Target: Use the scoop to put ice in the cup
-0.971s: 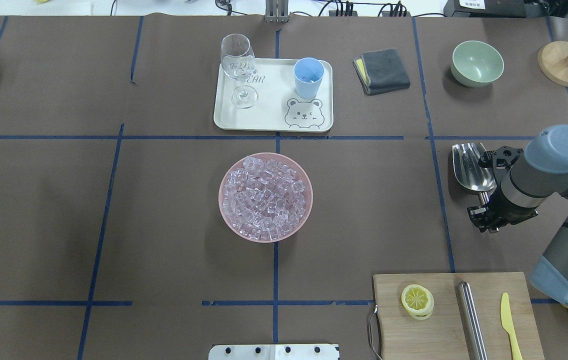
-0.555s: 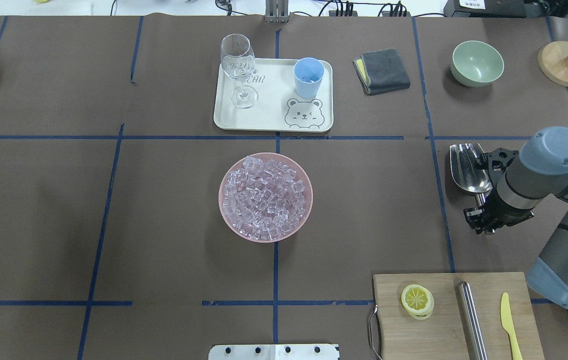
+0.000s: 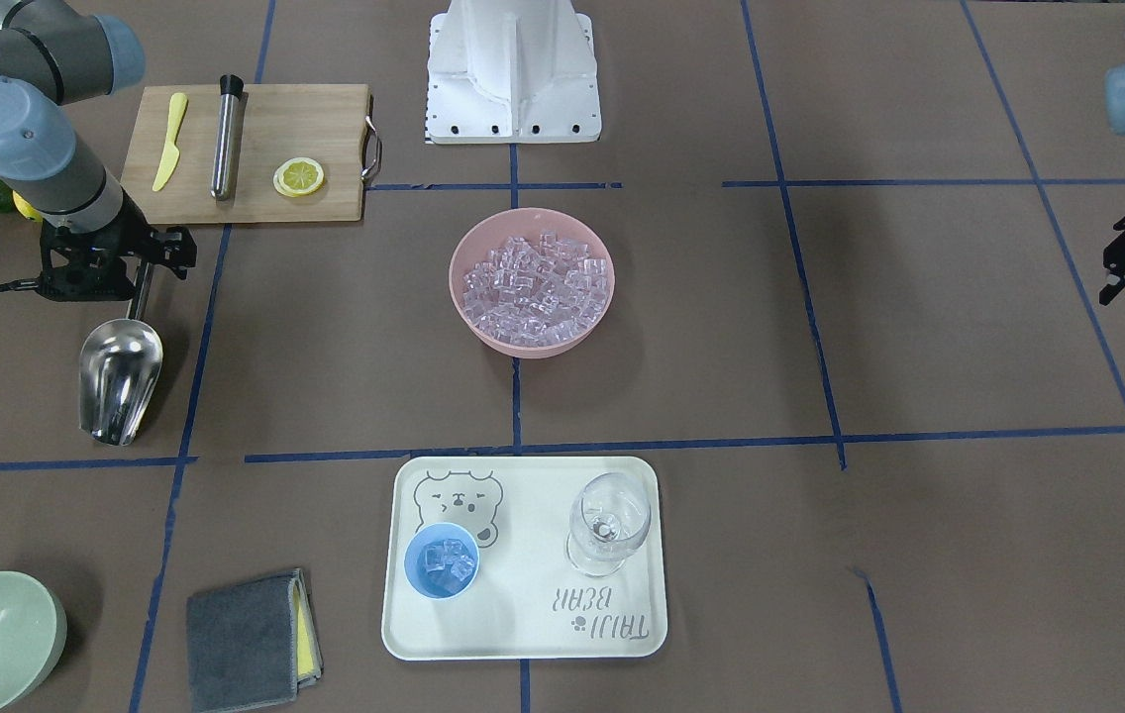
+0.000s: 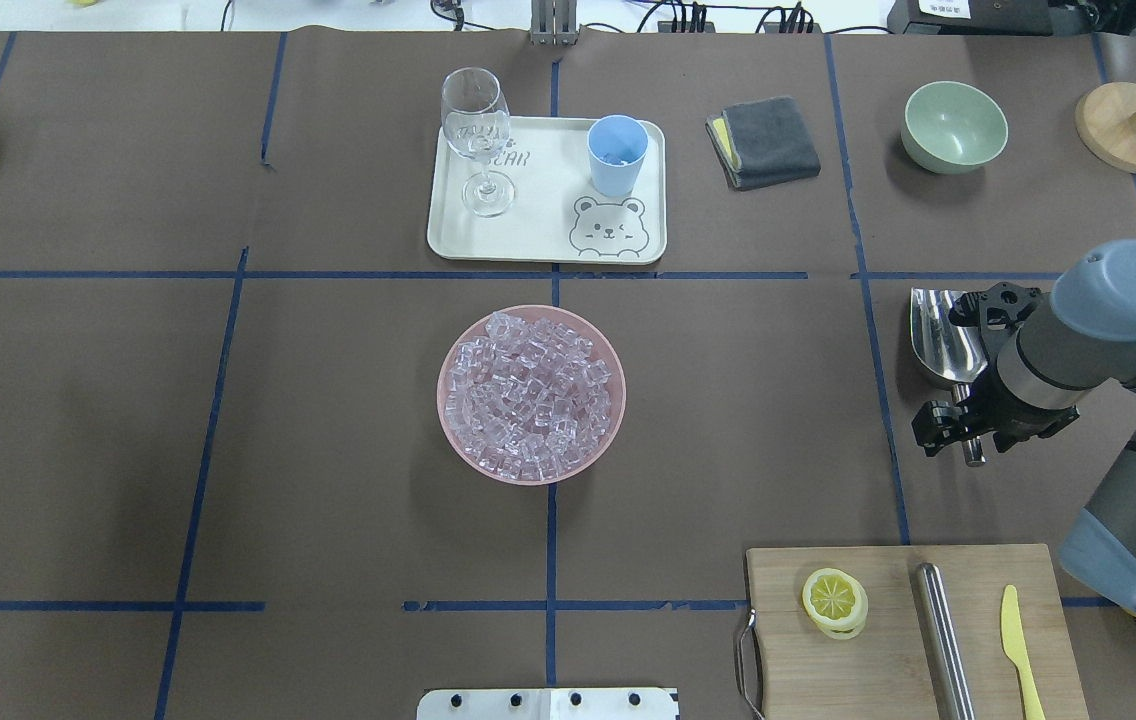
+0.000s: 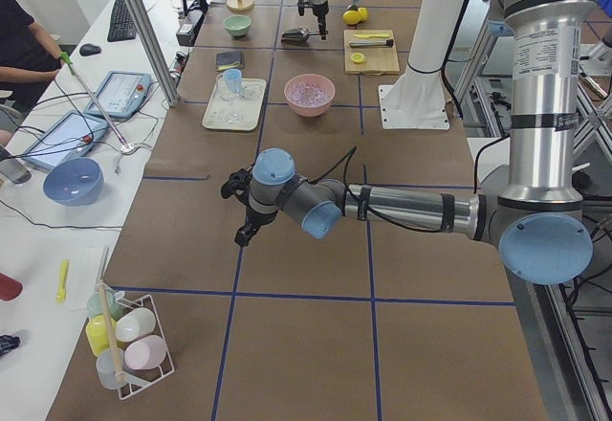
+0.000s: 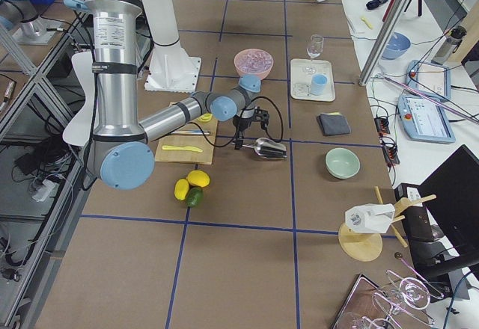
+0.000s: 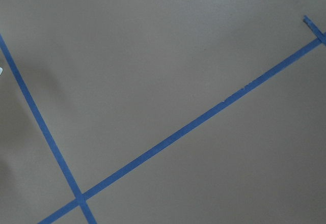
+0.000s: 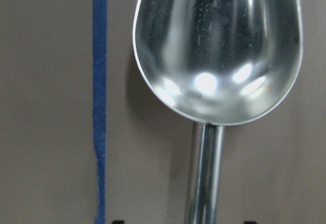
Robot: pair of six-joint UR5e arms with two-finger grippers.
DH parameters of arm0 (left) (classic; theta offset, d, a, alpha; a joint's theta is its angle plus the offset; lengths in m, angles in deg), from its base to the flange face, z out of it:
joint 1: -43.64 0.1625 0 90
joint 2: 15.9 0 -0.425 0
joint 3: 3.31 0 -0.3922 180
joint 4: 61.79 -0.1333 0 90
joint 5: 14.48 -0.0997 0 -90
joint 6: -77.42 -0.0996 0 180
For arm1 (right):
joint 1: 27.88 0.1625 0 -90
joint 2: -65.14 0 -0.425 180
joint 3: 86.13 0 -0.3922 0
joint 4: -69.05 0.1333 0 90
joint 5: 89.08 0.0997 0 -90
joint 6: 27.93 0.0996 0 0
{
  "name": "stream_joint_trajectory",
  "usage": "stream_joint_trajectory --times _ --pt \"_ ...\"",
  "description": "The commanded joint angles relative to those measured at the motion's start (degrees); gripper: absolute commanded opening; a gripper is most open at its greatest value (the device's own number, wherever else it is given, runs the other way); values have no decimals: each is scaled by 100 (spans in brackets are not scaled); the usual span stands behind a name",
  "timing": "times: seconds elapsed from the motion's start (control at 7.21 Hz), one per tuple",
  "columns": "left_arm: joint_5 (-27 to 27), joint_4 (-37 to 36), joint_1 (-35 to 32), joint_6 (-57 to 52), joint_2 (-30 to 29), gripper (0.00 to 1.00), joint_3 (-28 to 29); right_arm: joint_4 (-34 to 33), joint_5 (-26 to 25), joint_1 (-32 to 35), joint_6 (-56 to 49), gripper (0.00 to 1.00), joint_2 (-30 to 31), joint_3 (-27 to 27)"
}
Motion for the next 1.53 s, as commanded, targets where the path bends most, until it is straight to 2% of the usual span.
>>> stream_joint_trajectory --times 0.0,0.14,0.42,0.83,0.97,1.11,1.39 --pt "82 -15 -390 -1 87 100 22 -29 20 491 -149 100 168 246" --pt "231 -23 -479 -1 227 100 56 -72 64 832 -445 100 247 281" --pt "931 -810 -1040 -10 228 100 110 -73 763 1937 -1497 100 493 142" --pt "980 -2417 -1472 -10 18 100 -170 -55 811 2960 -2590 100 809 -95" --pt "918 -2693 -1481 -18 0 100 -372 -55 837 3215 -3019 100 819 -253" --pt "465 -2373 -1560 -45 147 100 -591 -55 837 3270 -3102 100 819 -289" --pt "381 -1469 -1561 -19 560 100 -445 -55 820 3297 -3103 100 793 -281"
